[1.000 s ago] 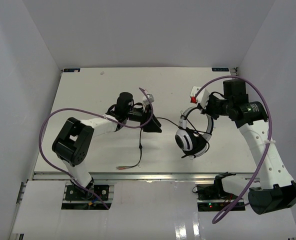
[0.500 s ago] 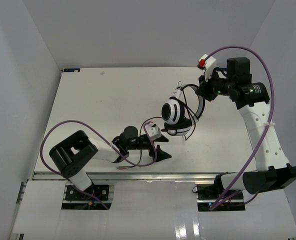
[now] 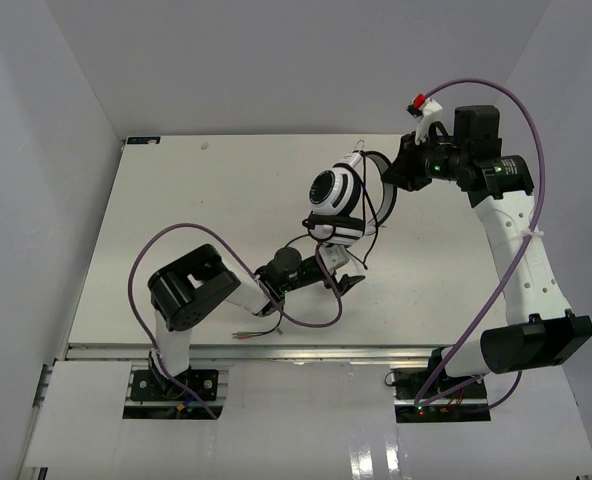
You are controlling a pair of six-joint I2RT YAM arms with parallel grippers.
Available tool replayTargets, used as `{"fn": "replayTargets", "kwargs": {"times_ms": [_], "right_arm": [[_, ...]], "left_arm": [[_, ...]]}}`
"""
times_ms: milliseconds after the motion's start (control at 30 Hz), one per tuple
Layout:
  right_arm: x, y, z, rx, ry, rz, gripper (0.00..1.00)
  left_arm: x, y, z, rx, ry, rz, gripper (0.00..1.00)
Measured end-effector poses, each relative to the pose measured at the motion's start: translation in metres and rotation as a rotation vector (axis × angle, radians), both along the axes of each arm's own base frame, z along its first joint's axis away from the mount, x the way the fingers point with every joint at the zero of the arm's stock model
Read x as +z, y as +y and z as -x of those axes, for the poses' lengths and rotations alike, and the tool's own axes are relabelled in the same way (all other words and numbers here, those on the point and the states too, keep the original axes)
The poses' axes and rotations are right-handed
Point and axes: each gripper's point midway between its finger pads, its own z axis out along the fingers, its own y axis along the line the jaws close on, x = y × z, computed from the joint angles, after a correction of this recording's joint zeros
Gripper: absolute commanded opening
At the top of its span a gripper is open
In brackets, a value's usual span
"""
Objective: Wrap the headphones
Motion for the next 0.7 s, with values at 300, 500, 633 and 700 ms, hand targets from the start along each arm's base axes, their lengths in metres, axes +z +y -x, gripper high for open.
{"fn": "replayTargets", "kwargs": {"times_ms": [300, 500, 633, 700], "right_arm": [[0.021, 0.002, 0.002, -0.007, 0.043, -0.132, 0.08], [0.028, -0.002, 0.002, -0.005, 0.07, -0.2, 0.08], [0.031, -0.009, 0.0, -0.019, 0.075, -0.225, 0.08], [0.032, -0.011, -0.002, -0.026, 0.072, -0.226, 0.08]], "left_arm": [[-0.019, -0.027, -0.006, -0.022, -0.007, 0.009, 0.94], [-0.02, -0.048, -0.025, 0.018, -0.008, 0.036, 0.45], [-0.038, -0.044, -0.031, 0.058, 0.017, 0.009, 0.0], [-0.045, -0.037, -0.031, 0.073, 0.032, 0.001, 0.0]]}}
